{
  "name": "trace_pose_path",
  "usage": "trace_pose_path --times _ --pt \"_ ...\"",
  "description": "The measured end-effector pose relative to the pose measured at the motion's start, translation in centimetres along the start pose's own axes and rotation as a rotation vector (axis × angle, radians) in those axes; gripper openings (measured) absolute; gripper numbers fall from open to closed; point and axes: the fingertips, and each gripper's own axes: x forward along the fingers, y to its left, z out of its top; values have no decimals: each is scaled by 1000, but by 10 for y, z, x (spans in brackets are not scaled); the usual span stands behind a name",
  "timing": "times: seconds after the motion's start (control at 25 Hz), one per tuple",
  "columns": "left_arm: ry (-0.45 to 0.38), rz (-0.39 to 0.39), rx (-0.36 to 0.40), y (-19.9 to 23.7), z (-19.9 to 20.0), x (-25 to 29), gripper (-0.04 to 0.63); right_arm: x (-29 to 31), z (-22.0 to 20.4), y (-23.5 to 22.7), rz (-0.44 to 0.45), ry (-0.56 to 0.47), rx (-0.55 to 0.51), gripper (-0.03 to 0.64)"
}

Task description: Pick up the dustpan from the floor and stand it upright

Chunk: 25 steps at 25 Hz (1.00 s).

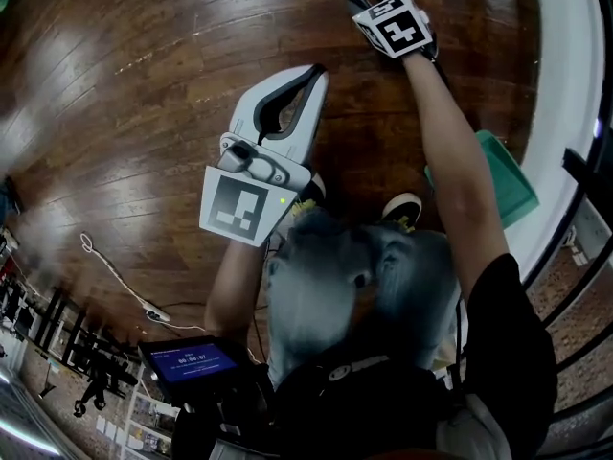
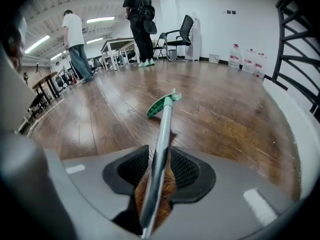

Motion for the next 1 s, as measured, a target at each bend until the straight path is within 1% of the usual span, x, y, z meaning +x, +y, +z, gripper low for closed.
trace_pose_path --times 0.04,0.08,0.16,0.28,0.36,0.48,0.64,0.72,0.84,0.92,1.0 --pt "2 2 1 1 -1 0 14 4 -3 1 4 11 -2 139" --pt "5 4 3 1 -2 0 14 6 -5 2 9 16 5 113" --pt "4 6 6 0 3 0 14 5 -4 3 17 8 34 95" --pt "-2 -11 3 -19 34 -7 14 -16 11 6 8 -20 39 93" --pt "-7 -29 -5 -38 65 -15 14 -49 29 8 -9 -50 38 92" --pt "-14 -60 -20 -70 116 -27 14 -128 67 13 -38 -126 42 91" --pt "-21 -102 -37 -114 184 -44 14 -256 117 29 -94 -225 66 89" --pt "-22 -128 -37 -137 217 -52 14 -321 134 40 -122 -271 71 89" --pt "-21 -184 -15 -178 268 -64 14 -408 148 61 -151 -359 87 91" --pt "-26 -223 9 -202 294 -65 14 -446 146 70 -165 -402 103 89" --pt "-29 -251 25 -223 308 -64 14 -471 138 77 -168 -448 124 89"
